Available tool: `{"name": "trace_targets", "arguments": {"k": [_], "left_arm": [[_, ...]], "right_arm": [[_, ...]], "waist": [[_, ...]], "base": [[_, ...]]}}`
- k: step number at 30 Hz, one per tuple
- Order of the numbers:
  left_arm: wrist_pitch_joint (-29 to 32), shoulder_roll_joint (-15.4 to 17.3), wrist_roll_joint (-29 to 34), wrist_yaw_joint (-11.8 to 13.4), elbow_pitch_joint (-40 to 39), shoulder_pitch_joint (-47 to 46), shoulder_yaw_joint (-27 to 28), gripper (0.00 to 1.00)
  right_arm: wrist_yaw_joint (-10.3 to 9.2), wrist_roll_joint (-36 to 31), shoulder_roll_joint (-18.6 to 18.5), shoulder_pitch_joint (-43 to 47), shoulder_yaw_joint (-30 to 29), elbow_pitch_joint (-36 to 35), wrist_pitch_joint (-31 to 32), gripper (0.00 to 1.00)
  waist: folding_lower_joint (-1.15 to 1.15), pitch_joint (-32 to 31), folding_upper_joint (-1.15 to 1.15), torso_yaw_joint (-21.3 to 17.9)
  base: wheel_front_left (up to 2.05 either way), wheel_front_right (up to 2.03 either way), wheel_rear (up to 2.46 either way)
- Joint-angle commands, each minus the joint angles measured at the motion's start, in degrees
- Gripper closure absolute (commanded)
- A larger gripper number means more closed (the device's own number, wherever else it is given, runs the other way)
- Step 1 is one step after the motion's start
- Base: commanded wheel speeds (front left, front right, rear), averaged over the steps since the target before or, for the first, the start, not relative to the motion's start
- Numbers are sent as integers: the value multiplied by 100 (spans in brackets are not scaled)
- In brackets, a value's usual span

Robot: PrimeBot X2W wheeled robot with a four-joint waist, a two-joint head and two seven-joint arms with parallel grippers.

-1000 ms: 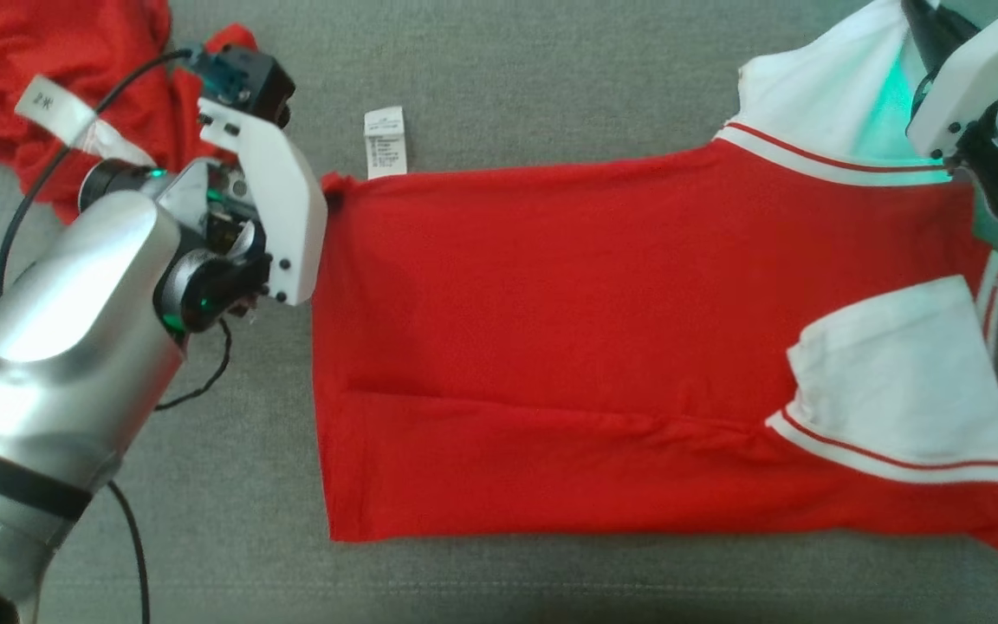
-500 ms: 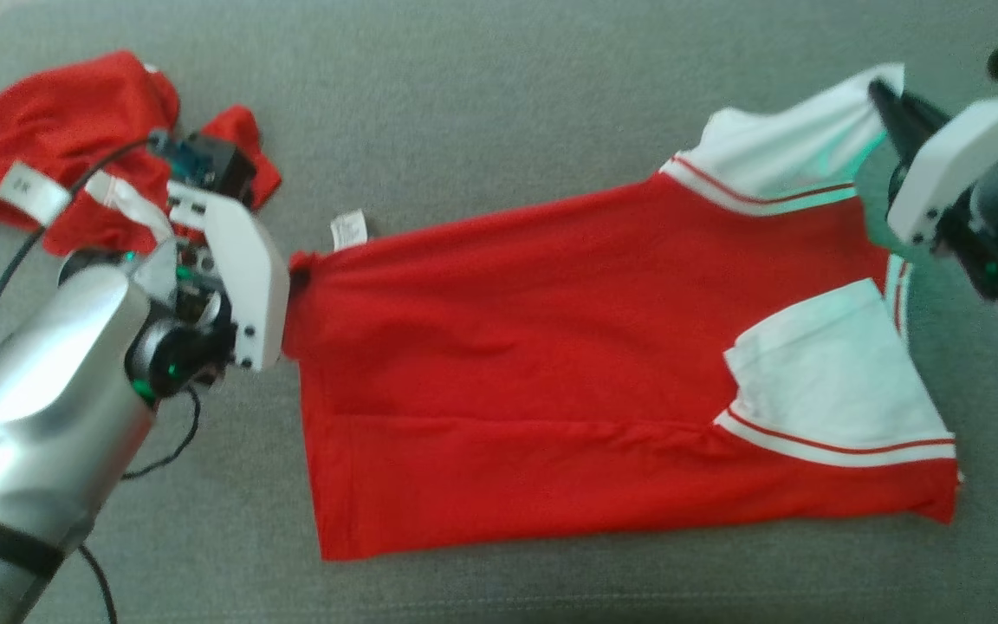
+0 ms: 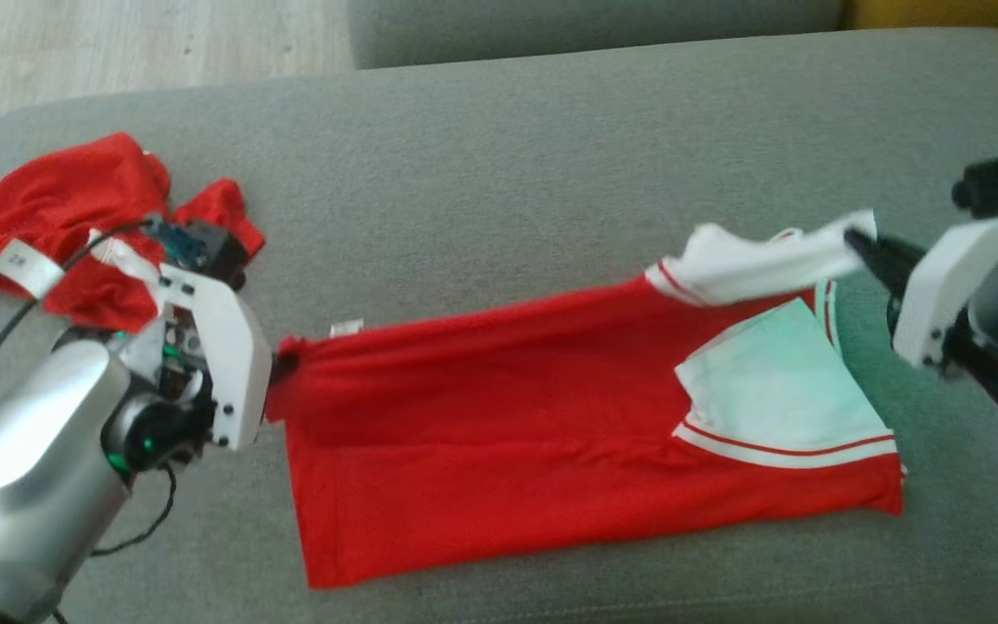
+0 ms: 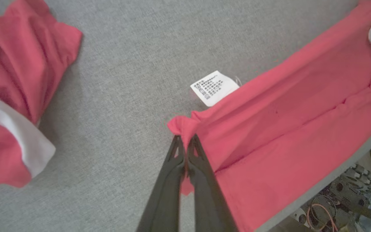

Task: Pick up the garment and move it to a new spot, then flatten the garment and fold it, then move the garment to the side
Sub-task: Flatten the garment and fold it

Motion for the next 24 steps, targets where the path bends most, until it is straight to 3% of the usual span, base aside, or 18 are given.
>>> {"name": "trace_targets", "arguments": {"k": [1,11,18,19,20,21,24], "left_arm": [[36,321,-12,29,-170,-224,237,100],[320,464,-109,34,-339,18,89,100],[440,504,-196,15,-424,233,-20,99],[437,497,-203,8,-414,265,-38,71],[448,488,-220,-9,-403,302,-60,41],[455,476,-250,-18,-393,341,-70,0],[458,448,-345,-55,-381,441,-84,0]], "right_arm": [[39,77,-277,104,5,-163,82,100],[39,306,-634,545,200,-914,739,100],[39,316,-652,811,268,-1088,1085,100],[39,320,-637,848,265,-1088,1115,100],[39,312,-620,876,254,-1075,1124,91],[39,303,-601,901,233,-1038,1125,2],[39,306,-534,997,201,-947,1217,0]], "waist": [[0,-37,0,-49],[0,-99,0,-173],[0,-153,0,-164],[0,-172,0,-159],[0,-192,0,-155],[0,-214,0,-151],[0,-292,0,-136]], "base": [[0,0,0],[0,0,0],[0,0,0],[0,0,0],[0,0,0],[0,0,0],[0,0,0]]}}
